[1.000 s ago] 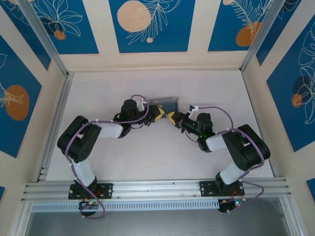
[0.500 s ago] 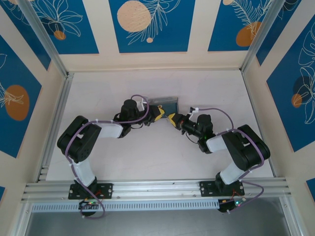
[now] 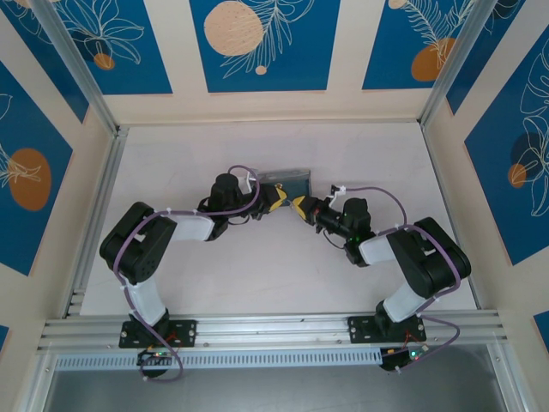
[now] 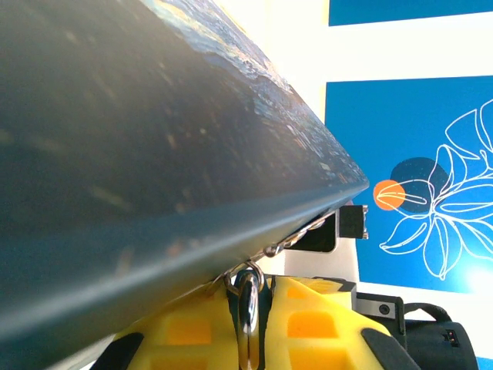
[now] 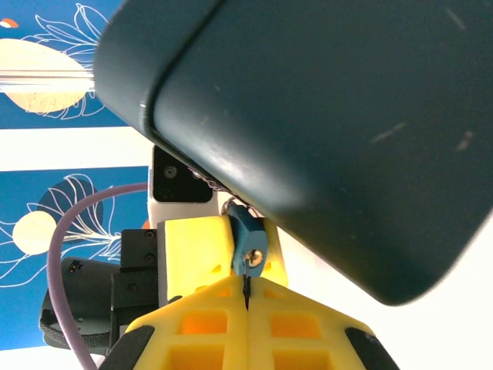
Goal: Unlock the padlock with the key
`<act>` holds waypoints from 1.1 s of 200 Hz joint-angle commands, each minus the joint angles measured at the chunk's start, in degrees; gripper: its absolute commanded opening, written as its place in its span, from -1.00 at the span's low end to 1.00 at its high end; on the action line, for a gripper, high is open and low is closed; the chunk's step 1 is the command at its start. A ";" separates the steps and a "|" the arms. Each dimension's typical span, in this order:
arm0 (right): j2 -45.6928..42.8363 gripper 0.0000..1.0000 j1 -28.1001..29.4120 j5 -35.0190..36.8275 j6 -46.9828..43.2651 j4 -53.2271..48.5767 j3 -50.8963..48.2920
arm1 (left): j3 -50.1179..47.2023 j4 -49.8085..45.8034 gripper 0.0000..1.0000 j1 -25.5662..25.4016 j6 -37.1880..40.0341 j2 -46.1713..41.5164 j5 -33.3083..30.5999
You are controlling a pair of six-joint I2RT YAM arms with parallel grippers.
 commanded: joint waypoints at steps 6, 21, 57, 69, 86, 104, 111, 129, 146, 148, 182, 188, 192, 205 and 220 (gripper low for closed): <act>0.60 -1.00 0.59 0.64 -0.57 -0.30 2.26 | -0.31 2.31 -1.00 0.56 1.45 -1.33 0.53; 0.90 -1.00 0.75 0.43 -0.63 -0.34 2.61 | -0.23 2.31 -1.00 0.48 1.45 -1.29 0.55; 2.16 -1.00 0.99 0.62 -0.68 0.32 2.54 | -0.22 2.49 -1.00 0.42 1.13 -1.33 0.59; 2.66 -1.00 0.95 0.71 -0.59 0.85 2.25 | -0.23 2.66 -1.00 0.44 1.03 -1.40 0.54; 3.49 -1.00 0.95 1.06 -0.47 1.74 1.85 | -0.22 2.74 -1.00 0.39 0.90 -1.48 0.52; 4.34 -1.00 1.01 1.29 -0.06 3.14 1.80 | -0.31 2.84 -1.00 0.40 0.91 -1.51 0.56; 4.62 -1.00 1.07 1.35 0.15 3.57 1.73 | -0.31 2.89 -1.00 0.47 1.00 -1.50 0.53; 5.13 -1.00 1.03 1.47 0.70 4.30 2.13 | -0.48 2.86 -1.00 0.39 0.98 -1.38 0.58; 5.12 -1.00 1.28 1.43 1.51 5.02 2.68 | -0.57 2.88 -1.00 0.38 0.95 -1.28 0.55; 5.11 -1.00 1.29 1.43 1.55 5.12 2.78 | -0.57 2.87 -1.00 0.37 0.99 -1.32 0.46; 4.67 -1.00 1.67 1.86 2.96 6.28 3.60 | -0.65 3.28 -1.00 0.29 0.74 -1.03 0.47; 4.67 -1.00 1.66 1.92 3.22 6.36 3.75 | -0.67 3.28 -1.00 0.30 0.75 -0.95 0.45; 4.67 -1.00 1.65 1.95 3.30 6.57 3.83 | -0.68 3.29 -1.00 0.26 0.76 -0.96 0.50; 4.75 -1.00 1.74 1.78 3.17 6.40 4.01 | -0.66 3.62 -1.00 0.23 0.55 -0.90 0.48; 5.21 -1.00 1.74 2.11 2.85 5.76 3.79 | -0.74 3.94 -1.00 0.20 0.30 -0.98 0.44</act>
